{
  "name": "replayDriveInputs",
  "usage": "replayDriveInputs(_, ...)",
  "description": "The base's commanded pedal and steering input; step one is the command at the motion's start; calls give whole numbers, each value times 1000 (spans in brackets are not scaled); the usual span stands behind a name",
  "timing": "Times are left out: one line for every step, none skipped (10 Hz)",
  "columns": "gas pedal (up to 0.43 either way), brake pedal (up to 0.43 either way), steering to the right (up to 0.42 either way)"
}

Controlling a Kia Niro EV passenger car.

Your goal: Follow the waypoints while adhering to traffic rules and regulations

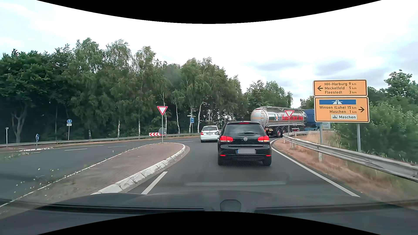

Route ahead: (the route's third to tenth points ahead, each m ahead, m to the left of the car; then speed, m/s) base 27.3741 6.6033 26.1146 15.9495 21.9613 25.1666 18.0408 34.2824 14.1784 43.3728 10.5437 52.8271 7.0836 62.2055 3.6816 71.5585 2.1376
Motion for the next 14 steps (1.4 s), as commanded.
replayDriveInputs(0, 0, -8)
replayDriveInputs(0, 0, -8)
replayDriveInputs(0, 0, -8)
replayDriveInputs(0, 0, -8)
replayDriveInputs(0, 0, -8)
replayDriveInputs(0, 0, -8)
replayDriveInputs(0, 0, -8)
replayDriveInputs(0, 0, -5)
replayDriveInputs(0, 0, -2)
replayDriveInputs(0, 0, 2)
replayDriveInputs(0, 0, 3)
replayDriveInputs(0, 0, 3)
replayDriveInputs(0, 0, 3)
replayDriveInputs(0, 0, 3)
